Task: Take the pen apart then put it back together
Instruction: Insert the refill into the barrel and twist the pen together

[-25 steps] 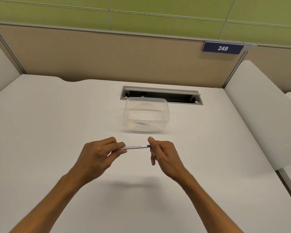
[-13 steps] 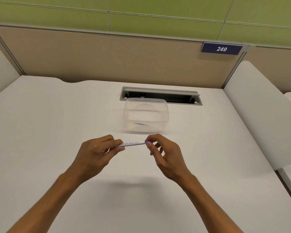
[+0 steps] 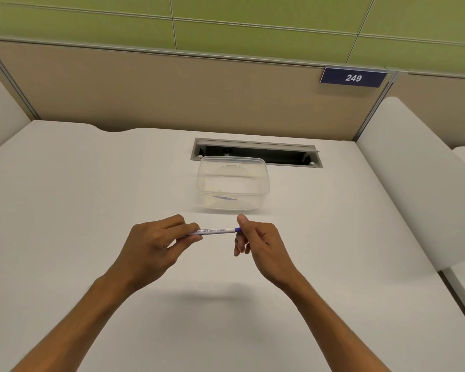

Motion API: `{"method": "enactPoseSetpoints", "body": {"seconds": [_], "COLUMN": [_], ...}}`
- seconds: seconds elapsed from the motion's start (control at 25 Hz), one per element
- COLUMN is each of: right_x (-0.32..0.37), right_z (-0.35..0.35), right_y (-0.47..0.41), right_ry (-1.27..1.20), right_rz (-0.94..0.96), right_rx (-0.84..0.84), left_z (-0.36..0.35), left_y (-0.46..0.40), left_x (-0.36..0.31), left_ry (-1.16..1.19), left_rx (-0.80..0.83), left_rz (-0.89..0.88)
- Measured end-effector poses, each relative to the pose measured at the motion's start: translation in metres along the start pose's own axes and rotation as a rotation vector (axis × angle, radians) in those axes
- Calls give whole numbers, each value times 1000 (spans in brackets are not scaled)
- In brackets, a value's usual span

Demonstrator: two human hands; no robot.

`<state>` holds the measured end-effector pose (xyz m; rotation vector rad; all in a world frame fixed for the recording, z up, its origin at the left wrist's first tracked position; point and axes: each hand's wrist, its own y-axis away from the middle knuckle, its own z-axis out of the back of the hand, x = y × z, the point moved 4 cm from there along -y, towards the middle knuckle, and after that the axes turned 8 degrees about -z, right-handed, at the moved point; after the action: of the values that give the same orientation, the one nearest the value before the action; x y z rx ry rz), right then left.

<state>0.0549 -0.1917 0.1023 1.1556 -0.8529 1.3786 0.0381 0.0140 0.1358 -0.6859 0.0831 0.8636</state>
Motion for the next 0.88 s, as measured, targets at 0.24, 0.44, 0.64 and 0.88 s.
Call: {"method": "enactPoseSetpoints", "body": {"seconds": [0.24,0.44,0.64,0.88], "right_x": [7,6,4,-1], "right_z": [10,8,6,-1], "right_y": [10,12,11,9], "right_ry": [332,429,381,8], "right_rz": [301,387,298,-12], "right_rx": [-168,-170,-68,57], "left_z": [-4,-8,-6,-2], "left_y": [5,7,8,6], "left_x": [8,11,11,0], "left_ry": [110,225,253,131], "left_rx": [-10,-15,-2,20], "left_rz": [82,123,110,45]}}
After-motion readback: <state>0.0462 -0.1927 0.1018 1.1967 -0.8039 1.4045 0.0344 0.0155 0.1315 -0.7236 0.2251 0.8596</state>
